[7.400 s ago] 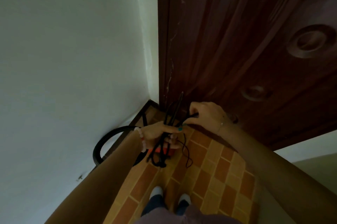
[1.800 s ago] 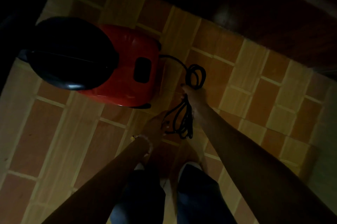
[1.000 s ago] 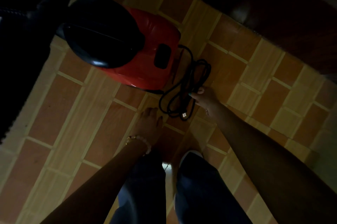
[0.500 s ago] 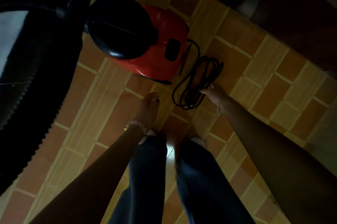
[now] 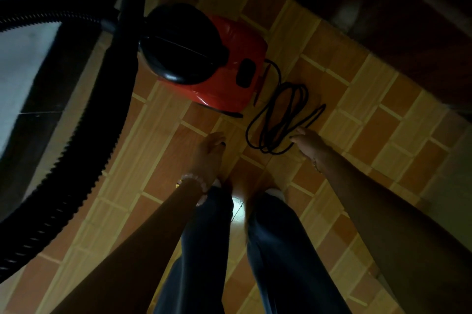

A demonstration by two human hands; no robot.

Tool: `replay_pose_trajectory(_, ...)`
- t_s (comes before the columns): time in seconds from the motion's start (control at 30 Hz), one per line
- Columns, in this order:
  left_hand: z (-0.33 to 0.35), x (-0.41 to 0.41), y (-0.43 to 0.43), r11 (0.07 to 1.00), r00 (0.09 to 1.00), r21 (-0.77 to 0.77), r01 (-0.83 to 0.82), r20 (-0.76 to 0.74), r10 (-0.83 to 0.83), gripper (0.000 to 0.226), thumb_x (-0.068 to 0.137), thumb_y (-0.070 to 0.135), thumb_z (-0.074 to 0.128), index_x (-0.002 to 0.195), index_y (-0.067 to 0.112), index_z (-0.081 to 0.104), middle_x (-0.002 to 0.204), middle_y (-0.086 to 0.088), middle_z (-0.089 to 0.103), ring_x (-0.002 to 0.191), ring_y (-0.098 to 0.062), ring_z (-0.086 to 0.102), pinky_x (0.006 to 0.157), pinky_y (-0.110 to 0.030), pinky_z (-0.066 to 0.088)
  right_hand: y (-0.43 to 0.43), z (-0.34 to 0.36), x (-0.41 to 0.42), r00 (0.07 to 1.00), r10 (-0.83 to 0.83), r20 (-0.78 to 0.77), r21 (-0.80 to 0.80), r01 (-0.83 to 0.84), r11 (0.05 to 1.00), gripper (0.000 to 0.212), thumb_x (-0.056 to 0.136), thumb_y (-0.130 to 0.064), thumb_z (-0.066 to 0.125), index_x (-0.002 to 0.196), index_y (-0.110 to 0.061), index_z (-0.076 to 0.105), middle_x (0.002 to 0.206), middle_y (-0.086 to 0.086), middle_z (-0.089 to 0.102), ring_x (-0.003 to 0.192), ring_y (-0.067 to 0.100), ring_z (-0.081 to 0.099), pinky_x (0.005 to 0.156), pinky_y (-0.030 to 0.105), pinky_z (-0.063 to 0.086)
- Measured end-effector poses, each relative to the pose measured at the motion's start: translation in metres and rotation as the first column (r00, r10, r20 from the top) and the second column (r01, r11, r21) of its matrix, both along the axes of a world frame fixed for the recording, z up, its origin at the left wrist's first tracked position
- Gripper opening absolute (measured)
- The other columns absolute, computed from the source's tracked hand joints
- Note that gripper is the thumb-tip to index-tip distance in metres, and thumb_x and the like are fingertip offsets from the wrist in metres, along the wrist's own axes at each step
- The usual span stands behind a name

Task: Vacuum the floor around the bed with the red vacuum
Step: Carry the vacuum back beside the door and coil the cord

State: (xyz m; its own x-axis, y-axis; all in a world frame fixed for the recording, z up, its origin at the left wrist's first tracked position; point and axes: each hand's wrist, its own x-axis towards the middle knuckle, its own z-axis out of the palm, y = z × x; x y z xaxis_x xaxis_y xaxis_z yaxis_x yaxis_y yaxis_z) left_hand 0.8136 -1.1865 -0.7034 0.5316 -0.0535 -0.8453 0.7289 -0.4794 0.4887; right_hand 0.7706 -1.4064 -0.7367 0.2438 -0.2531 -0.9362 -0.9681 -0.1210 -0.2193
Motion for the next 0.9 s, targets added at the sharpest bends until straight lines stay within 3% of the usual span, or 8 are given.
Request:
replay_pose_trajectory(0.1,0.006,0.004,-0.001,0.999,1.000,-0.032,-0.015,-0.012,0.014,0.037,0.098,-0.001,0.036,0.133,0.004,0.048,0.133,-0.014,0.054,0.124,-0.027,0.048,0.088,-0.025,0.037,-0.001,0.004,0.002,1.000,-0.011,0.022,-0.009,0.012,1.000,0.052,0.099,-0.012,0.043,0.148,-0.008,0.025,0.155,0.009,0.025,0.142,0.026,0.026,0.110,0.032,0.028)
replay_pose_trajectory(0.23,0.008,0.009,0.003,0.997,0.999,-0.058,-0.040,-0.013,0.039,0.036,0.097,-0.002,0.037,0.131,0.002,0.048,0.131,-0.015,0.053,0.125,-0.028,0.048,0.084,-0.023,0.037,-0.003,0.011,0.010,0.999,-0.024,0.042,-0.023,0.025,0.999,0.050,0.100,-0.009,0.040,0.148,-0.009,0.027,0.155,0.007,0.026,0.142,0.024,0.026,0.111,0.033,0.027)
replay_pose_trajectory(0.3,0.010,0.012,0.003,0.992,0.995,-0.078,-0.098,-0.031,0.096,0.036,0.098,0.000,0.037,0.133,0.001,0.047,0.134,-0.015,0.051,0.125,-0.027,0.047,0.084,-0.025,0.041,-0.003,0.013,0.016,0.997,-0.044,0.056,-0.028,0.046,0.999,0.048,0.100,-0.007,0.037,0.147,-0.008,0.028,0.154,0.007,0.029,0.141,0.023,0.029,0.111,0.031,0.027)
replay_pose_trajectory(0.37,0.009,0.019,0.004,0.974,0.978,-0.093,-0.205,-0.056,0.201,0.037,0.099,0.003,0.038,0.136,0.003,0.043,0.138,-0.015,0.049,0.128,-0.025,0.045,0.095,-0.030,0.039,0.004,0.015,0.025,0.992,-0.090,0.090,0.001,0.091,0.996,0.047,0.102,-0.011,0.035,0.148,-0.009,0.028,0.153,0.008,0.030,0.141,0.022,0.029,0.112,0.032,0.027)
replay_pose_trajectory(0.57,0.009,0.043,0.015,0.813,0.830,-0.174,-0.556,-0.157,0.535,0.042,0.101,0.011,0.031,0.144,0.009,0.032,0.147,-0.006,0.039,0.134,-0.024,0.040,0.108,-0.037,0.034,0.046,0.020,0.067,0.933,-0.309,0.183,0.209,0.270,0.940,0.050,0.104,-0.031,0.027,0.151,-0.016,0.019,0.158,0.004,0.017,0.145,0.019,0.021,0.118,0.039,0.022)
replay_pose_trajectory(0.67,0.012,0.056,0.022,0.602,0.640,-0.219,-0.768,-0.242,0.729,0.042,0.100,0.021,0.034,0.141,0.012,0.037,0.145,-0.002,0.042,0.132,-0.022,0.042,0.105,-0.038,0.036,0.059,0.017,0.083,0.887,-0.413,0.205,0.273,0.353,0.895,0.053,0.103,-0.038,0.023,0.151,-0.017,0.017,0.158,0.003,0.018,0.145,0.018,0.020,0.119,0.036,0.018)
replay_pose_trajectory(0.73,0.013,0.063,0.025,0.510,0.572,-0.262,-0.819,-0.305,0.761,0.043,0.099,0.027,0.038,0.140,0.014,0.040,0.143,-0.002,0.046,0.131,-0.022,0.043,0.106,-0.039,0.035,0.061,0.011,0.088,0.874,-0.447,0.191,0.294,0.383,0.875,0.056,0.102,-0.047,0.021,0.150,-0.019,0.022,0.157,0.002,0.023,0.144,0.017,0.022,0.118,0.038,0.018)
replay_pose_trajectory(0.9,0.019,0.077,0.023,0.557,0.638,-0.322,-0.766,-0.269,0.721,0.042,0.098,0.030,0.037,0.137,0.016,0.044,0.139,0.000,0.049,0.126,-0.022,0.047,0.104,-0.039,0.036,0.060,0.002,0.097,0.868,-0.461,0.183,0.102,0.449,0.887,0.064,0.097,-0.055,0.032,0.148,-0.017,0.028,0.154,0.007,0.029,0.140,0.023,0.031,0.114,0.040,0.028)
